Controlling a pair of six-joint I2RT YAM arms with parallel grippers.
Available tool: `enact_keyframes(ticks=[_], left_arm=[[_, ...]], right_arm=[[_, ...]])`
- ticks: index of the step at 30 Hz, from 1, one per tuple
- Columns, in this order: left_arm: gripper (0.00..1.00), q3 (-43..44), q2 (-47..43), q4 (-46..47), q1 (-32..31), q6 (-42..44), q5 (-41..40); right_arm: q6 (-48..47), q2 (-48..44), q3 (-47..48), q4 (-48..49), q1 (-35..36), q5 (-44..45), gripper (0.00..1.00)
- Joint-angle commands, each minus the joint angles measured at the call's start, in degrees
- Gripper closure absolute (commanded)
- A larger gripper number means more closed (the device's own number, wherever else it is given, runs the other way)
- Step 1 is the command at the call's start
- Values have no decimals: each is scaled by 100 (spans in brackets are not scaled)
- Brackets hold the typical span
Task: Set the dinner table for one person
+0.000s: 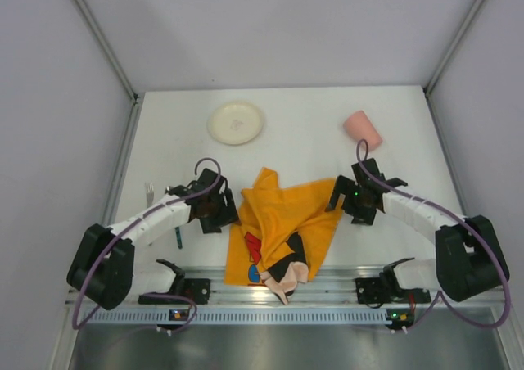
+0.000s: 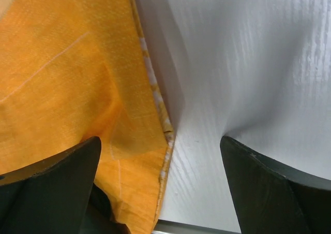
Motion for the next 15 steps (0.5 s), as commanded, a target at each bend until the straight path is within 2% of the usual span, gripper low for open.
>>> enact_keyframes(ticks=[1,7,8,9,12,13,15], left_arm=[[29,-32,286,488,-51,-124,-49],[31,170,848,638,-104,-45,-137],[32,188,945,725,-113,-37,-94],[39,205,1042,770,-122,-37,-67],[54,206,1341,989,-148,-63,47],[67,179,1429,1042,-165,-80,65],[84,162,1500,1165,-157,-72,161]], right_arm=[[-50,284,119,585,36,-147,0],[-138,723,286,779,36,-103,0],[-146,819,304,840,44,-129,1],[-138,872,313,866,36,-155,2],[-173,1022,339,972,44,-366,25],[-216,1101,348,1016,44,-488,53],[-392,1233,461,999,44,-586,81]])
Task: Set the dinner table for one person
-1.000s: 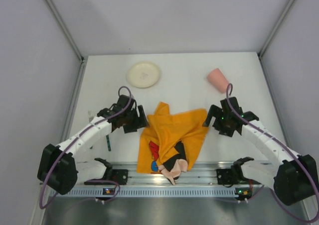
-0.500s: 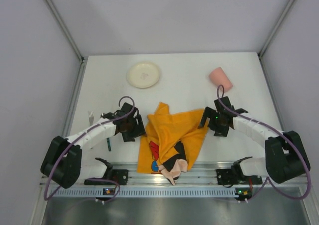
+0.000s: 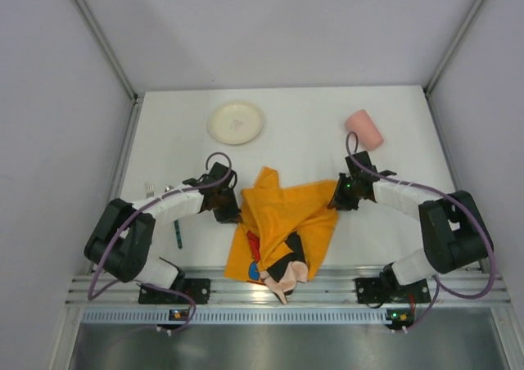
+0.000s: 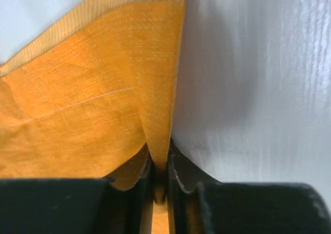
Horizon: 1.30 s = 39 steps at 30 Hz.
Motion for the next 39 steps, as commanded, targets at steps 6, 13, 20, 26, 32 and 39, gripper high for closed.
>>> enact_keyframes(ticks=[6,13,20,26,32,39], left_arm=[[100,158,204,-18,-26,51,-427],[100,458,-498,-1037,597,60,-1430],[100,493,-904,-1381,1635,648,-1475],[100,826,-764,-1530,1767,1078,-1746],[100,1371,-324,-1794,1811,1501,-2151],[83,1775,228,-1855,1829,1598,-2204]], right_arm=[[-858,847,1201,-589,-103,-6,100],[-1562,1751,3470,-1872,-480,1074,100],[-1792,2745,4878,-2708,-823,1436,100],[-1633,2833,4441,-2708,-806,1497,100],[-1791,2956,4316,-2681,-806,1348,100],[-1720,2930,4605,-2699,-797,1454,92]])
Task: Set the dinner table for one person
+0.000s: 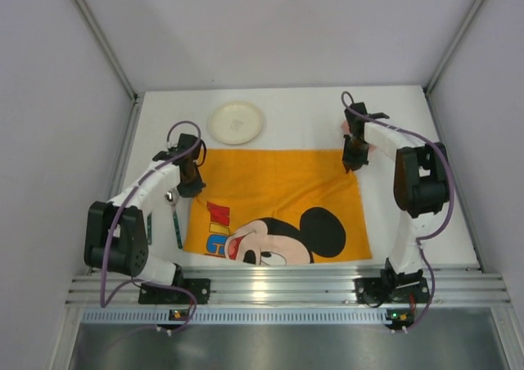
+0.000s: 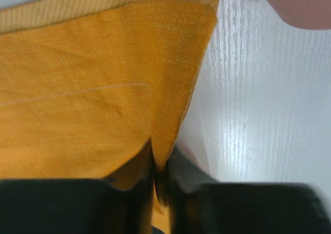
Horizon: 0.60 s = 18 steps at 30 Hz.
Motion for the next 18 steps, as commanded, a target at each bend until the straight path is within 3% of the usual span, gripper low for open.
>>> enact_keyframes(ticks=[1,2,3,5,8,12,15,17,18], left_arm=[[69,344,265,-214,48,168,-221],[55,388,317,-267,48,151,-230],[16,510,396,-337,56,98,-361],[3,721,423,-512,56,-51,-441],[2,985,310,-680,48,-297,-415],[3,1004,-339,-681,4,-561,-125],[5,724,-770,-426,-31,-579,278],[7,408,-912,-66,-92,-596,683],[8,284,-1017,74,-137,-588,832]], right_arm=[[-133,66,603,-76,-2,35,78],[-143,111,753,-129,-2,26,70],[-152,146,912,-190,-2,25,64],[-117,191,1280,-436,-2,105,52],[-108,-55,1484,-533,7,17,43],[-82,-687,1397,-665,34,-27,41],[41,-1355,748,-543,77,-273,43],[112,-1707,118,-324,121,-484,56],[129,-1786,-113,-209,113,-684,69]])
